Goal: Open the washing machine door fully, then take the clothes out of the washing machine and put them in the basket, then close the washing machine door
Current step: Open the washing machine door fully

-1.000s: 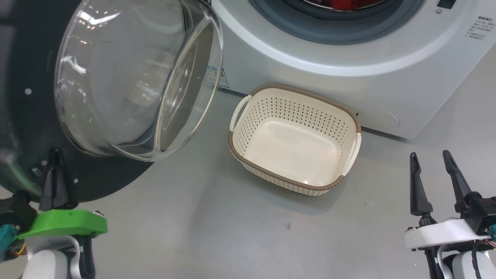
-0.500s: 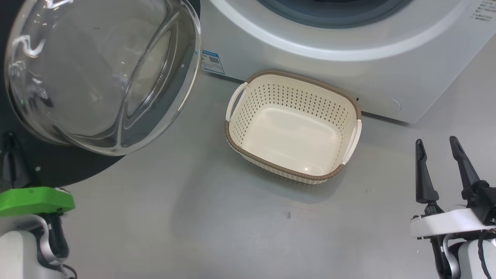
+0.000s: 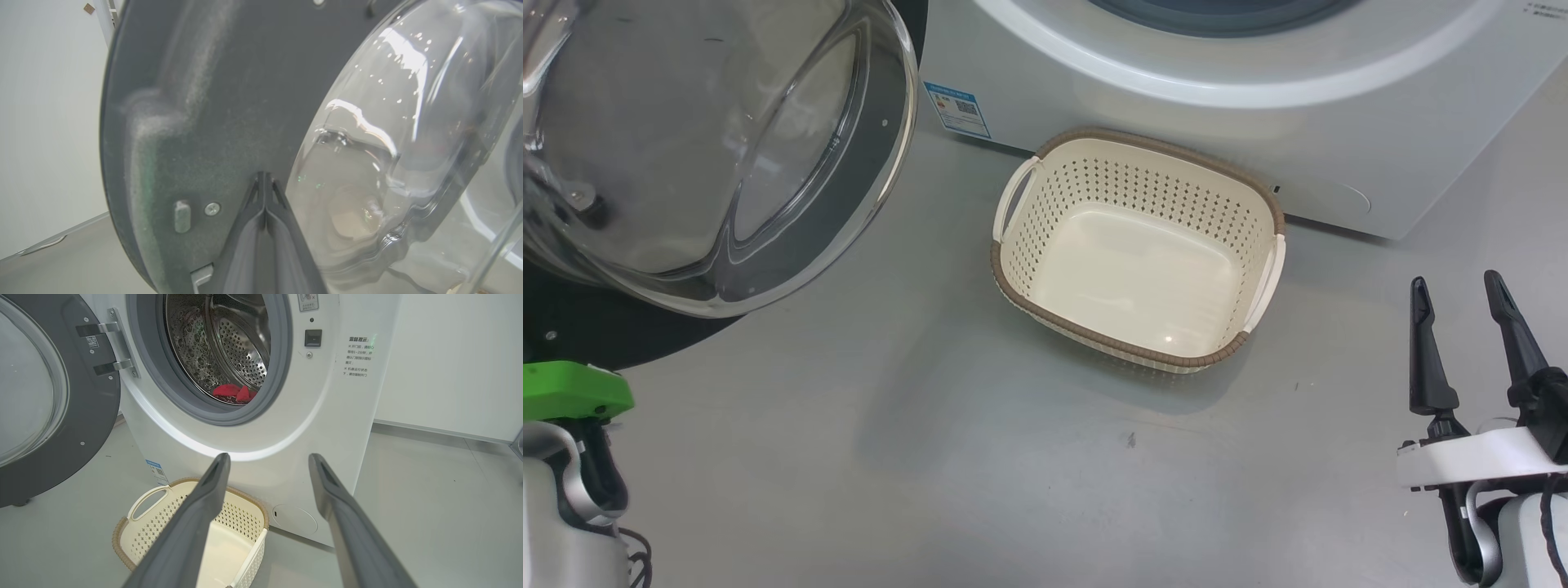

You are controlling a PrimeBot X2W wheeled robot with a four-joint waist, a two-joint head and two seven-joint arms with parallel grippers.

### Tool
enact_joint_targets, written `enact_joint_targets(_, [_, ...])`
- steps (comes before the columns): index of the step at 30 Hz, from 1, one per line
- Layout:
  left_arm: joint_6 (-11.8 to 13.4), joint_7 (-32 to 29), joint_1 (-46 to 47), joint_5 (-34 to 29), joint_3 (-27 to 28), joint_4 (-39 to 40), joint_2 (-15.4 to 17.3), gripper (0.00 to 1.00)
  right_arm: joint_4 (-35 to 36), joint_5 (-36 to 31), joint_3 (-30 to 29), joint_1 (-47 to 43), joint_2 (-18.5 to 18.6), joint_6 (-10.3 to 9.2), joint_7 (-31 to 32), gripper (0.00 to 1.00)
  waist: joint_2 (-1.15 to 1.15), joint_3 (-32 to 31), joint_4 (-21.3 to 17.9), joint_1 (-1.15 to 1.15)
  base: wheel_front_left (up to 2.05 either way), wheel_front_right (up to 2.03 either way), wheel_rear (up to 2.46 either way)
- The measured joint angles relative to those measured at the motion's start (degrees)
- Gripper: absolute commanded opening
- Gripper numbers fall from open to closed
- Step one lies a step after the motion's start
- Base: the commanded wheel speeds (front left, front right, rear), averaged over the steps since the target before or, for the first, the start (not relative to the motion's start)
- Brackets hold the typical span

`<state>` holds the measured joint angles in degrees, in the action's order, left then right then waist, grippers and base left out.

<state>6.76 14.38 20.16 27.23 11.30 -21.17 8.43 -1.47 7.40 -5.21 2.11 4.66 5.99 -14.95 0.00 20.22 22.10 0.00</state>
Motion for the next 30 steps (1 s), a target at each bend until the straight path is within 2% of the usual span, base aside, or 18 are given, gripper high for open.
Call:
enact_joint_targets(12, [0.00,0.07,0.88,-0.40,1.21,-1.34,-0.79,0.00,-0.34,-0.07,0.01,0.47,-0.05,0.09,0.00,1.00,0.00,-0.44,0.11,0.00,0.00,0.00,0.00])
enact_joint_targets(19, [-0.10,0.07,0.09,-2.24,1.35,1.68,-3.53,0.00,-0.81,-0.07,0.16,0.73,-0.21,0.43,0.00,1.00,0.00,-1.71,0.40,0.00,0.00,0.00,0.00])
enact_joint_targets(30, [-3.11,0.07,-6.60,-5.76,-2.19,7.61,-5.73,0.00,-2.02,-0.04,1.29,0.63,-0.96,0.44,0.01,1.00,0.00,-4.49,-0.04,0.00,0.00,0.00,0.00])
